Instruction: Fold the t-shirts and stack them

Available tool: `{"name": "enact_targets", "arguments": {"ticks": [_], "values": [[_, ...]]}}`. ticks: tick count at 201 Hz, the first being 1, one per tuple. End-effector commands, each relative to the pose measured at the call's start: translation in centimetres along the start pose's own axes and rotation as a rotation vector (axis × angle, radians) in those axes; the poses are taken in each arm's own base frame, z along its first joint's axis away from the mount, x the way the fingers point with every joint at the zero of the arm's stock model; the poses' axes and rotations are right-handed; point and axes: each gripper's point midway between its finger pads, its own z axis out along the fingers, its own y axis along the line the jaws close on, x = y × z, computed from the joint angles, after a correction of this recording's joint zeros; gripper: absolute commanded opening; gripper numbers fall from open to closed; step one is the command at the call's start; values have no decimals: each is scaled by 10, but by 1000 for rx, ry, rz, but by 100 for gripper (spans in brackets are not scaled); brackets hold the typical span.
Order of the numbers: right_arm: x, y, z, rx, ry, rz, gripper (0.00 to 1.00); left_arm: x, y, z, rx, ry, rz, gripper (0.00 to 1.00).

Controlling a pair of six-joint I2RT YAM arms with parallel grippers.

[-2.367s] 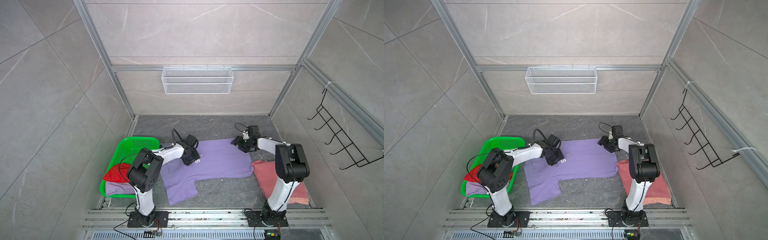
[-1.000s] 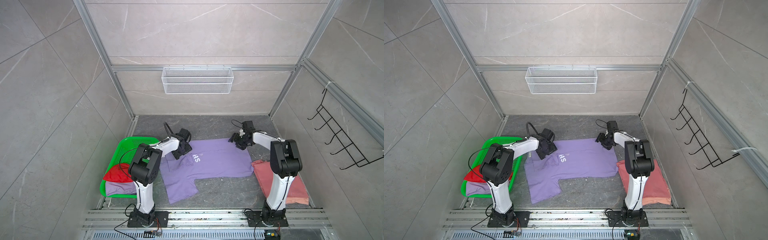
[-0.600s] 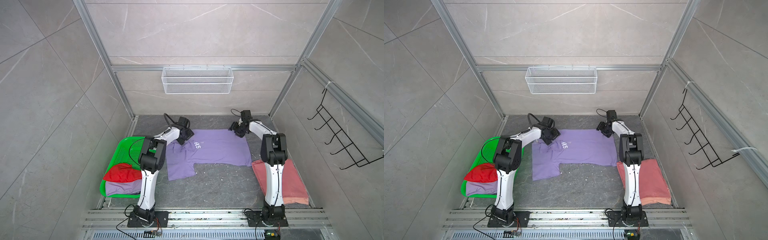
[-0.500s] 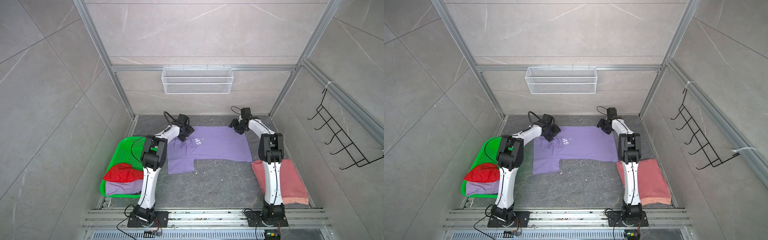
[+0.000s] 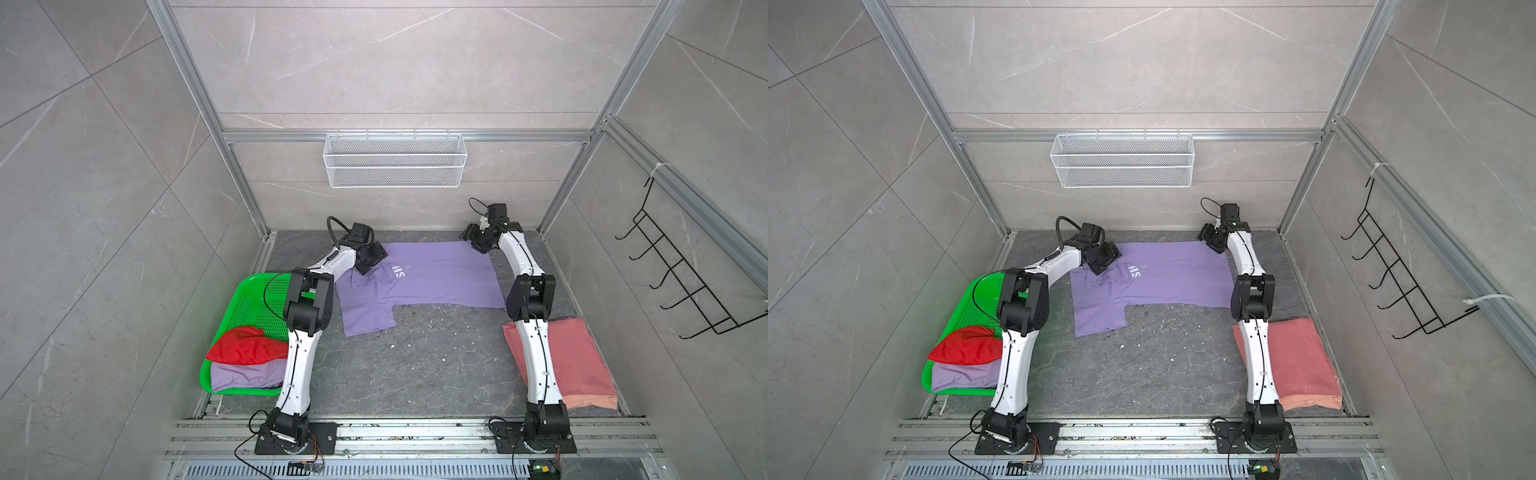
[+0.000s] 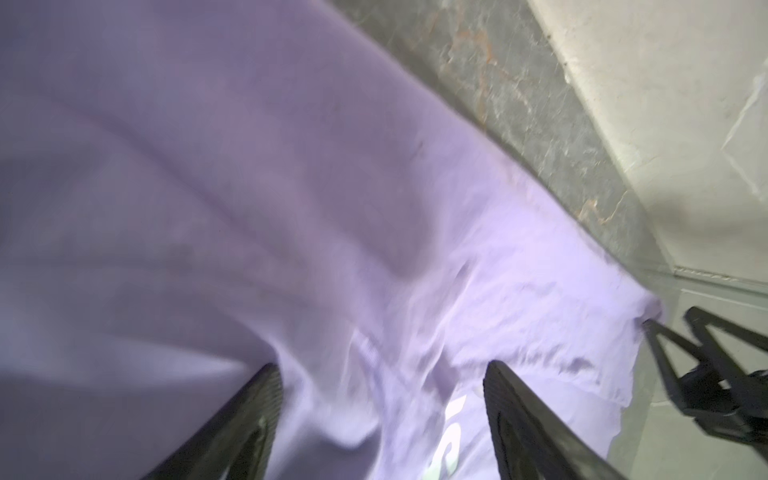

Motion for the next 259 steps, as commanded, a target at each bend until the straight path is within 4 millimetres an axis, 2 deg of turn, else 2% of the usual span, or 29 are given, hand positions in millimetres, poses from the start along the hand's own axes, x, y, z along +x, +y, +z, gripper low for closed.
{"name": "enact_targets", "arguments": {"ticks": [1,9,22,33,42,45,46,49,51,57,68,82,101,110,131,148,167,203,259], "values": [[-11,37,-54,-39,-32,-91,70,-27,-44,-74,94,-106,136,85],[-13,41,-74,-18,-56,-101,72,-24,-42,-86,71,-98,153,86],[-10,37,-93,19,-83,-92,75,-13,-30,-99,18,-66,157,86],[-7,36,-113,28,-124,-77,78,-1,-14,-107,-38,-37,154,86],[4,26,-122,52,-136,-44,82,12,-1,-112,-69,-10,140,86],[2,29,-131,51,-161,-41,82,16,4,-114,-78,-2,136,86],[7,24,-129,58,-148,-33,83,18,5,-115,-83,0,135,86],[4,25,-137,61,-171,-28,83,23,11,-117,-97,10,129,86],[11,20,-136,71,-160,-17,84,27,15,-117,-106,19,124,86],[13,17,-148,85,-182,-4,85,36,24,-122,-125,31,108,86],[28,7,-159,113,-178,15,87,55,44,-129,-162,57,75,85],[48,-8,-172,160,-157,35,88,79,66,-140,-197,86,33,76],[76,-31,-186,233,-120,51,89,108,92,-153,-233,122,-13,74],[93,-45,-189,260,-89,70,89,120,101,-159,-243,132,-23,73],[118,-63,-192,269,-60,113,88,145,118,-169,-266,163,-50,71],[131,-71,-194,269,-56,132,88,161,130,-173,-301,180,-53,70],[142,-76,-191,262,-40,148,88,175,138,-169,-321,202,-57,69],[149,-83,-180,264,-20,186,86,186,145,-156,-359,221,-60,67],[155,-93,-165,275,4,203,83,189,157,-135,-392,228,-71,62]]}}
